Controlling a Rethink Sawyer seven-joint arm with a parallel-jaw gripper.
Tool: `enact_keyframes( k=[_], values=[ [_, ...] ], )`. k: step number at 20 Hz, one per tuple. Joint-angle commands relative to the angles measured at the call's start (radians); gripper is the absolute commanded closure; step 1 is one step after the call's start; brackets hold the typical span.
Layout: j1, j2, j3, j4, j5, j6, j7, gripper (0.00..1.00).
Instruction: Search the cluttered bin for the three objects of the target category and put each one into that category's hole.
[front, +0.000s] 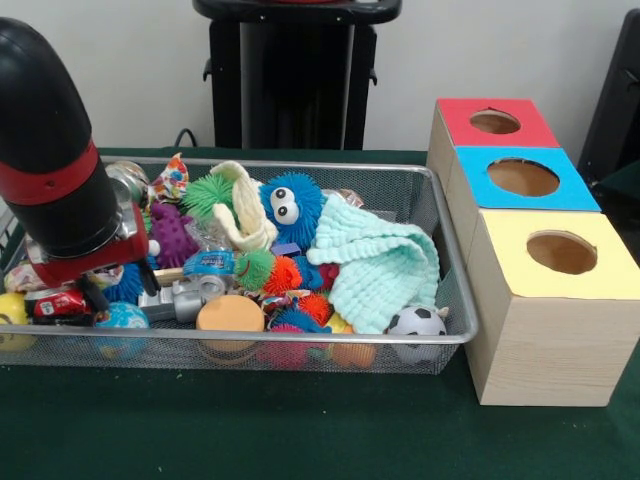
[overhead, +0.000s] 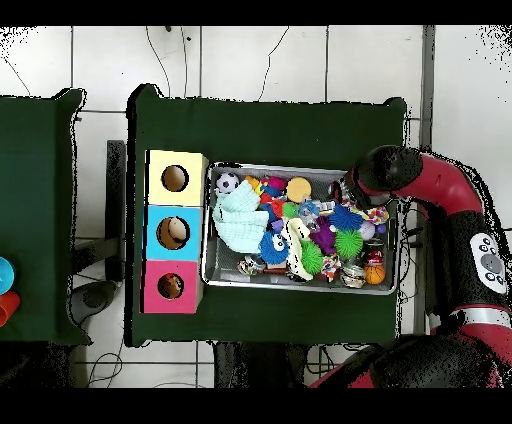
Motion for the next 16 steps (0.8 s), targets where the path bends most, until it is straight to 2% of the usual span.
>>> enact_keyframes(
  k=[1, 12, 16],
  values=[
    [-0.005, 0.122, -0.052, 0.127, -0.015, -0.145, 0.093, 0.0],
    [-0.015, 0.137, -0.05, 0.137, 0.018, -0.119, 0.06, 0.0],
    [-0.021, 0.096, -0.059, 0.184, 0.031, -0.095, 0.059, 0.0]
  ],
)
